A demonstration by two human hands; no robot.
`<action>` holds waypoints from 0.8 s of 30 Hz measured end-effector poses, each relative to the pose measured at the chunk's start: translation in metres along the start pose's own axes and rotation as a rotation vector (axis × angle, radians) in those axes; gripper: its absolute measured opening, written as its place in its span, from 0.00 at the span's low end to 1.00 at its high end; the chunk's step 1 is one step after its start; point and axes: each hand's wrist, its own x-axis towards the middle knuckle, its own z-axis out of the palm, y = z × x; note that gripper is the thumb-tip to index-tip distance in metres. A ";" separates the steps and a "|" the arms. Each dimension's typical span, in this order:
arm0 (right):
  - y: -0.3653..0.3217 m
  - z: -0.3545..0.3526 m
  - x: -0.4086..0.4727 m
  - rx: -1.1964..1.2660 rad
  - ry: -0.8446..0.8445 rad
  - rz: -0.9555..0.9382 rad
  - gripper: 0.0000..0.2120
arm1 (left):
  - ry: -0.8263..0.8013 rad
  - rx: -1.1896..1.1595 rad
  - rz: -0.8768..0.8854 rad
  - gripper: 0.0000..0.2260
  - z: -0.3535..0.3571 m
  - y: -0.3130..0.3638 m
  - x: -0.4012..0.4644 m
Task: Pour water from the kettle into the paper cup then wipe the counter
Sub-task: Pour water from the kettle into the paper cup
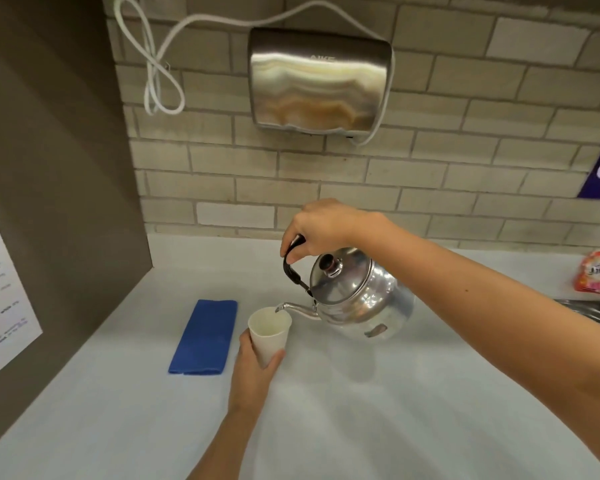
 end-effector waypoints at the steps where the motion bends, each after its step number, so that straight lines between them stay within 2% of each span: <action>1: -0.003 -0.001 0.001 -0.018 -0.011 -0.009 0.11 | -0.001 -0.001 0.002 0.31 0.000 0.000 0.000; 8: -0.016 -0.003 0.004 -0.120 -0.064 -0.054 0.11 | 0.000 0.015 -0.007 0.32 0.001 -0.003 0.002; 24: -0.021 -0.004 0.003 -0.144 -0.086 -0.046 0.11 | -0.001 0.043 -0.008 0.34 0.001 -0.004 0.002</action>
